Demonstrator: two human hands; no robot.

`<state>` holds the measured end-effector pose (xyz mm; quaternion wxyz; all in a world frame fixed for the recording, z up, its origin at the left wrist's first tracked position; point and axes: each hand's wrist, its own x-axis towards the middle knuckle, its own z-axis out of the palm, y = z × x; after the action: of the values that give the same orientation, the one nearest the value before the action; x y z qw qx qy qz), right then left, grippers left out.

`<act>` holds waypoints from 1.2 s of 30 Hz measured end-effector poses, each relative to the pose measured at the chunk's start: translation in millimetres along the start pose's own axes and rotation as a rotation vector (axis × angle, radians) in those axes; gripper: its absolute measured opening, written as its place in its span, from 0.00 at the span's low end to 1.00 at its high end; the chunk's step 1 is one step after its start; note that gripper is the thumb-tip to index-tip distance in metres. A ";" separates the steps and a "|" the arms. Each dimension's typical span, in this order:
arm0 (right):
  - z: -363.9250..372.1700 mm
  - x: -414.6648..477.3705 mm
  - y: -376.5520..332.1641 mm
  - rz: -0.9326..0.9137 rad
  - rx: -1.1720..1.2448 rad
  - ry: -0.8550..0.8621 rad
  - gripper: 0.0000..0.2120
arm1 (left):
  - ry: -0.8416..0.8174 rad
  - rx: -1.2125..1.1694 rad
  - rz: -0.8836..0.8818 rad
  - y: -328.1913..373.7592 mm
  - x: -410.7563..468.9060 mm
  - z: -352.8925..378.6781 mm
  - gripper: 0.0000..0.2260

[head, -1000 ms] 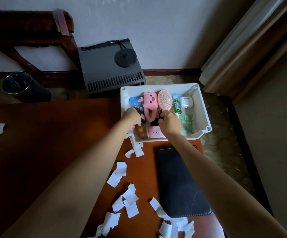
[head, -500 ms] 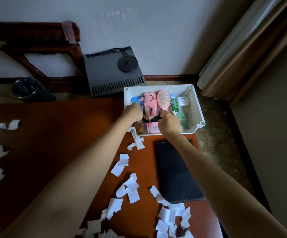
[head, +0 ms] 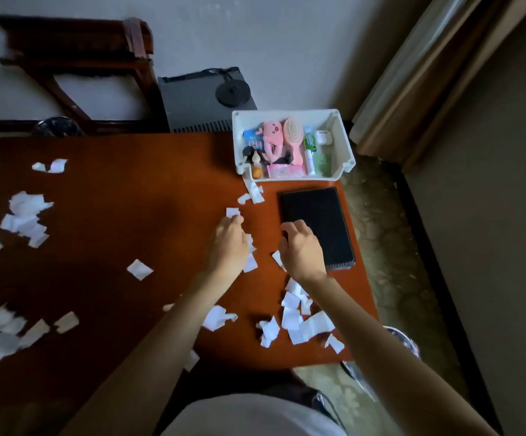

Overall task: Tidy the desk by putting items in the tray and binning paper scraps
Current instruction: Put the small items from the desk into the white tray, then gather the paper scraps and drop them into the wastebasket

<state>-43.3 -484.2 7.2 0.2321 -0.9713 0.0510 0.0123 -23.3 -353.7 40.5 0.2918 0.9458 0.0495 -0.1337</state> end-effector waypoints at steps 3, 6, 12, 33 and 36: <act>23.9 -54.3 11.2 0.062 -0.045 0.039 0.12 | -0.042 0.038 0.006 -39.6 -49.3 28.9 0.20; 44.2 -99.8 23.0 0.192 -0.124 0.025 0.19 | -0.024 0.183 0.003 -76.0 -84.6 53.7 0.22; 66.4 -147.3 56.2 0.471 -0.063 -0.166 0.36 | 0.014 0.231 -0.185 -123.1 -125.9 87.5 0.31; 118.8 -90.0 17.6 -0.277 -0.147 0.105 0.32 | 0.505 0.254 0.033 -158.8 -72.7 102.9 0.22; 124.6 -93.0 16.8 -0.263 -0.148 0.051 0.30 | 0.549 0.307 0.019 -163.3 -69.8 101.1 0.22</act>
<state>-137.6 -434.0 -107.1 0.1581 -0.9840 -0.0719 -0.0393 -140.9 -277.3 -108.1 0.1228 0.9799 0.0968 0.1236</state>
